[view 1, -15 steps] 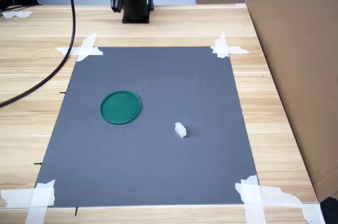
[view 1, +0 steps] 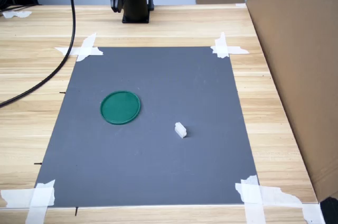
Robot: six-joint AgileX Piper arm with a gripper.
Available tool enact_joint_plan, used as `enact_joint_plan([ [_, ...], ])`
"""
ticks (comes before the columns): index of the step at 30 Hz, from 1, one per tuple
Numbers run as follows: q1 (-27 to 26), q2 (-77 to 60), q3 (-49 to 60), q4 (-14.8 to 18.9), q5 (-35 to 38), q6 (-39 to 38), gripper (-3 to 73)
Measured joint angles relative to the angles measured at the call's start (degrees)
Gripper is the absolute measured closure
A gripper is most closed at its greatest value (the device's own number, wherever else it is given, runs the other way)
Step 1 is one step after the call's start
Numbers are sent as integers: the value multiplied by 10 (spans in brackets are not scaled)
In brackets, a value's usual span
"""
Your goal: Grasp a white terminal and put it in the green lid.
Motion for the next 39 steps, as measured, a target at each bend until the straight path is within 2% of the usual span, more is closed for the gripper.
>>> enact_joint_plan([
  [19,0,27,-5,-1,-1,-2,723],
  [22,0,116,-71,3,-1,-46,723],
  [28,0,208,-151,29,-1,-81,723],
  [30,0,331,-254,75,56,-157,723],
  [34,0,392,-307,113,114,-225,723],
  [35,0,466,-372,157,202,-342,723],
  [36,0,486,-393,169,234,-384,723],
  [39,12,531,-430,179,296,-447,723],
])
